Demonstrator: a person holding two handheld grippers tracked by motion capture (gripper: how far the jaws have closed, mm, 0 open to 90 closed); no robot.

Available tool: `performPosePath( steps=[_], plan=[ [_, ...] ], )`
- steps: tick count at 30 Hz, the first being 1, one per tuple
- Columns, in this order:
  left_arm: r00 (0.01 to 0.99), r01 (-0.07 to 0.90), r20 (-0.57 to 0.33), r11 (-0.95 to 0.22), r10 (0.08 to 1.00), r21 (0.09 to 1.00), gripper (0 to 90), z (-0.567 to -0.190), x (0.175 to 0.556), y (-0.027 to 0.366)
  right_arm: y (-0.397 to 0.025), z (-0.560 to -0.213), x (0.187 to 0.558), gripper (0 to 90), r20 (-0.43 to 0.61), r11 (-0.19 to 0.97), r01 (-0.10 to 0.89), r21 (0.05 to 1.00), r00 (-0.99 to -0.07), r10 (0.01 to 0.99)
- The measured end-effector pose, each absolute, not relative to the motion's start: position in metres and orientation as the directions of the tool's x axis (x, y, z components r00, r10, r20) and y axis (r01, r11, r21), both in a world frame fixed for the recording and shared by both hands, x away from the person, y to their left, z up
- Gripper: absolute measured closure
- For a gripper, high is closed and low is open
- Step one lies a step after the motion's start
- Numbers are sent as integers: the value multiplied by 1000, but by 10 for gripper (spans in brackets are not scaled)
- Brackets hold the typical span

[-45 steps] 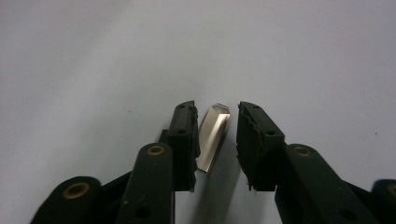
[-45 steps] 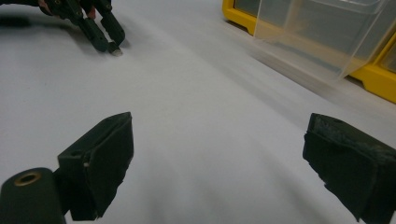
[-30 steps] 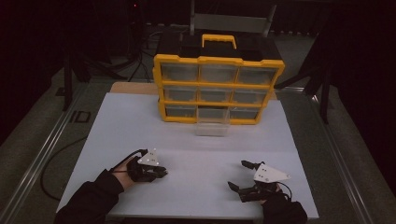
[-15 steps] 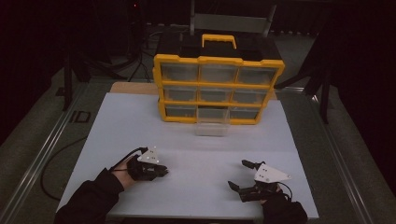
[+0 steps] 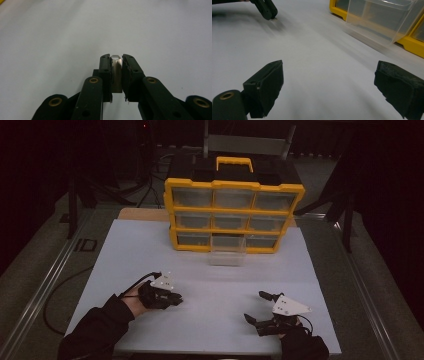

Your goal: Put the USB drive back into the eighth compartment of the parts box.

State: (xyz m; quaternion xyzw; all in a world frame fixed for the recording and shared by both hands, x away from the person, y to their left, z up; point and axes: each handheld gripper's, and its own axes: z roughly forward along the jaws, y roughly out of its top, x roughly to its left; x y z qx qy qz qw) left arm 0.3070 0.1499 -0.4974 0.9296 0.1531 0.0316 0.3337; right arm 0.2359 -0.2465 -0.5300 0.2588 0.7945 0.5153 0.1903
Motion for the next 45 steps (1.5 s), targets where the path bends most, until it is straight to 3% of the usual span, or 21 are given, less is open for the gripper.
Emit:
performPosePath(
  steps=[45],
  plan=[
    [959, 241, -54, -698, 280, 674, 801, -427, 353, 84, -247, -530, 236, 92, -34, 334, 216, 917, -795, 606]
  ],
)
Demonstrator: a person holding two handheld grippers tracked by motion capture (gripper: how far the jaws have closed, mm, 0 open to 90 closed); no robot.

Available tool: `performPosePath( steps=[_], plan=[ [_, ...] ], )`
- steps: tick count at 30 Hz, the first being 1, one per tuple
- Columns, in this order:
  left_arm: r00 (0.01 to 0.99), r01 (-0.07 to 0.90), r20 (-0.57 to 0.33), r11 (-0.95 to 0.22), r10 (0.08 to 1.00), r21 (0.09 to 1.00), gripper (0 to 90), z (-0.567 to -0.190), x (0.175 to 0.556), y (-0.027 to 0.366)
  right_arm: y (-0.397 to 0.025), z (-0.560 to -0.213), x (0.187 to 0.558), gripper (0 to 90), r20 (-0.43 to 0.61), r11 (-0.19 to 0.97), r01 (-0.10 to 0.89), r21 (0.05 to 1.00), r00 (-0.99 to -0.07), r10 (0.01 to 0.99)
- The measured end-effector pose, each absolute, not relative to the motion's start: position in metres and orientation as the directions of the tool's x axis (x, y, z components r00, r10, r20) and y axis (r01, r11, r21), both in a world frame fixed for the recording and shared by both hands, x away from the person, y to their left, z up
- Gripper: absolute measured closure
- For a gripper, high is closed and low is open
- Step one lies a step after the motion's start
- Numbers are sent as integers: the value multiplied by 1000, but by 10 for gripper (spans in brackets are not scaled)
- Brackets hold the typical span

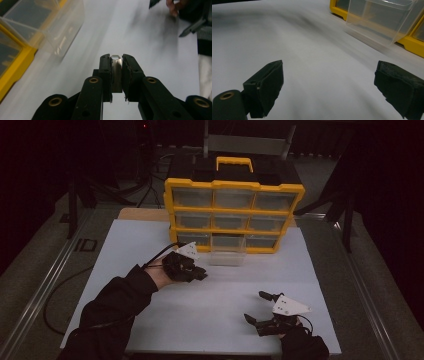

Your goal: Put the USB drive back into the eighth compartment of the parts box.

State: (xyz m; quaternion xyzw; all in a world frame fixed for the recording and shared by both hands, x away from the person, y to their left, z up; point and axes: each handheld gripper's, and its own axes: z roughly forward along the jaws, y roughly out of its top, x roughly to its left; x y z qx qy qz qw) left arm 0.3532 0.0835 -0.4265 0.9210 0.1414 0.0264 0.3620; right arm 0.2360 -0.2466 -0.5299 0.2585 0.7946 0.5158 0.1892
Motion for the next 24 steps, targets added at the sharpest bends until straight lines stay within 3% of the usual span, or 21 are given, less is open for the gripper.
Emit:
performPosePath(
  steps=[24],
  plan=[
    [940, 267, -37, -664, 339, 698, 801, -405, 379, 57, -247, -528, 236, 92, -39, 330, 208, 921, -793, 608]
  ],
)
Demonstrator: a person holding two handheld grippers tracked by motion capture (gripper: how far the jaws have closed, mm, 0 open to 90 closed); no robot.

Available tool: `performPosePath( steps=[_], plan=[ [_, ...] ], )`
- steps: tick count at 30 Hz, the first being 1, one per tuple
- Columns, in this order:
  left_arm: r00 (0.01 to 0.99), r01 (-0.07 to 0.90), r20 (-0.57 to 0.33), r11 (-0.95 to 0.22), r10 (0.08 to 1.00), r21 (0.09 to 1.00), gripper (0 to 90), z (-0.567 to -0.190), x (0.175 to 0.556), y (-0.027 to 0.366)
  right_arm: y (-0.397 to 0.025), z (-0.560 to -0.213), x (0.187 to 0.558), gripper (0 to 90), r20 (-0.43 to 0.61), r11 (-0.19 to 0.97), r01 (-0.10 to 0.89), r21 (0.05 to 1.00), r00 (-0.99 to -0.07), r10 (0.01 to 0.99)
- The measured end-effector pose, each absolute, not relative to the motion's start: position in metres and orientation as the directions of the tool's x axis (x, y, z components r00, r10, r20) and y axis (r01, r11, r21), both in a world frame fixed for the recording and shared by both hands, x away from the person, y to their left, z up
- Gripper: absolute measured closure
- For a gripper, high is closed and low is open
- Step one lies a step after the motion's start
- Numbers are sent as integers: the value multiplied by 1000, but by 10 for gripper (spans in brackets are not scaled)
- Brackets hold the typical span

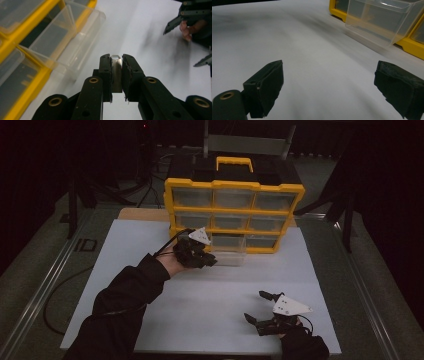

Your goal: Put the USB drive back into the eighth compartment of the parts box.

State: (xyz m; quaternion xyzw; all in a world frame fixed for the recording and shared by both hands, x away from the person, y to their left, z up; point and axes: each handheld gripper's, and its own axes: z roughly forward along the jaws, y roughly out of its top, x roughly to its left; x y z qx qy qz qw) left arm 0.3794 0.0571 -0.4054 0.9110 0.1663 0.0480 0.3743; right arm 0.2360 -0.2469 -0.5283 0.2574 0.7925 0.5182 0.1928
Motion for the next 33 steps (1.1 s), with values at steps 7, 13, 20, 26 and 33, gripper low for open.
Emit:
performPosePath(
  steps=[7, 13, 20, 26, 33],
  plan=[
    [931, 282, -35, -654, 363, 702, 801, -399, 389, 49, -247, -529, 236, 92, -37, 329, 210, 921, -793, 609],
    [919, 296, -32, -633, 393, 715, 801, -397, 396, 44, -246, -529, 237, 92, -37, 330, 210, 920, -794, 607],
    [899, 323, -36, -608, 436, 725, 801, -395, 407, 38, -247, -529, 237, 92, -32, 325, 213, 921, -791, 610],
    [880, 341, -31, -584, 475, 737, 801, -395, 415, 32, -246, -529, 237, 92, -38, 332, 209, 920, -793, 608],
    [864, 353, -34, -557, 502, 752, 801, -393, 422, 24, -246, -529, 237, 92, -39, 334, 208, 919, -796, 604]
  ],
)
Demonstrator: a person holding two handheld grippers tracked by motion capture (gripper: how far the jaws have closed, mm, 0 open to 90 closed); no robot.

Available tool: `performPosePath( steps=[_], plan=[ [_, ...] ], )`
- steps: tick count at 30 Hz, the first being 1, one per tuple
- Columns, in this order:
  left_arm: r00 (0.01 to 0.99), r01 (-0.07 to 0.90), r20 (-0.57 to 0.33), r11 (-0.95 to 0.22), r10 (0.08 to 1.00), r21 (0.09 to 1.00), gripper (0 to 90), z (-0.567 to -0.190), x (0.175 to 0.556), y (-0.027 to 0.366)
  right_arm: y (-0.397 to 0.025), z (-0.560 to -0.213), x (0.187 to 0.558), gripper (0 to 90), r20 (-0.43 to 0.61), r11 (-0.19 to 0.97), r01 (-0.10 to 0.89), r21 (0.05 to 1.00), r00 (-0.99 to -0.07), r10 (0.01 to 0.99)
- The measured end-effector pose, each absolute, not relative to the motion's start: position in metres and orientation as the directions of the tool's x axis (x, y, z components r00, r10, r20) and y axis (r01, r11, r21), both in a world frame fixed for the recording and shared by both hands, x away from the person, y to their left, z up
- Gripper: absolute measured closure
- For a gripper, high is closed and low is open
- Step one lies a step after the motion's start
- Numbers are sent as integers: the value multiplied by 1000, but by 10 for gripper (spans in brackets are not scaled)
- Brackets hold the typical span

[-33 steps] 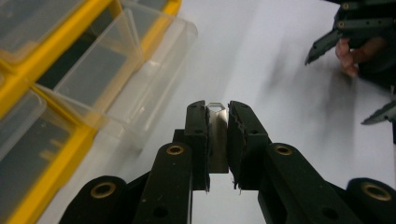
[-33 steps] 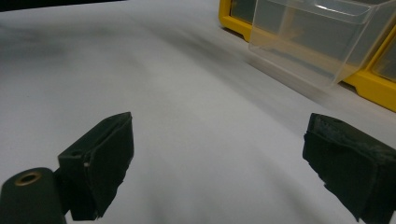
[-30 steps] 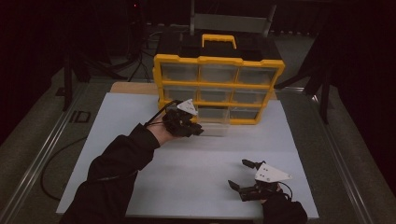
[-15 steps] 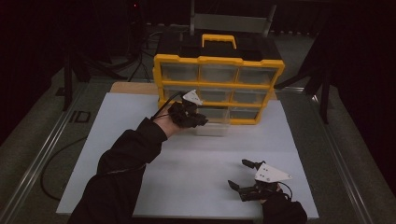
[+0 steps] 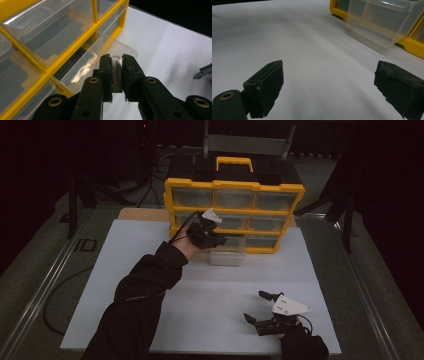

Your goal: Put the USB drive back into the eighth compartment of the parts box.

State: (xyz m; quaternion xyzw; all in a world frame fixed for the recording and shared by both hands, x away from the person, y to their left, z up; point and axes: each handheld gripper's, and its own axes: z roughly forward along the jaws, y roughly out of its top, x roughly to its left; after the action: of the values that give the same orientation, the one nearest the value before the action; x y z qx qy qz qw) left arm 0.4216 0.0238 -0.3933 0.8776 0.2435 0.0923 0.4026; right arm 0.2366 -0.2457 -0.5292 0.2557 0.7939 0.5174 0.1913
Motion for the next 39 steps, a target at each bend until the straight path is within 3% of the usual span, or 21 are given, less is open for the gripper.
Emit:
performPosePath(
  steps=[19, 39],
  plan=[
    [836, 389, -45, -533, 546, 751, 801, -407, 436, 9, -247, -529, 237, 92, -36, 333, 212, 919, -795, 605],
    [824, 433, -41, -579, 566, 691, 799, -424, 447, -1, -247, -530, 238, 92, -34, 333, 215, 918, -794, 606]
  ],
)
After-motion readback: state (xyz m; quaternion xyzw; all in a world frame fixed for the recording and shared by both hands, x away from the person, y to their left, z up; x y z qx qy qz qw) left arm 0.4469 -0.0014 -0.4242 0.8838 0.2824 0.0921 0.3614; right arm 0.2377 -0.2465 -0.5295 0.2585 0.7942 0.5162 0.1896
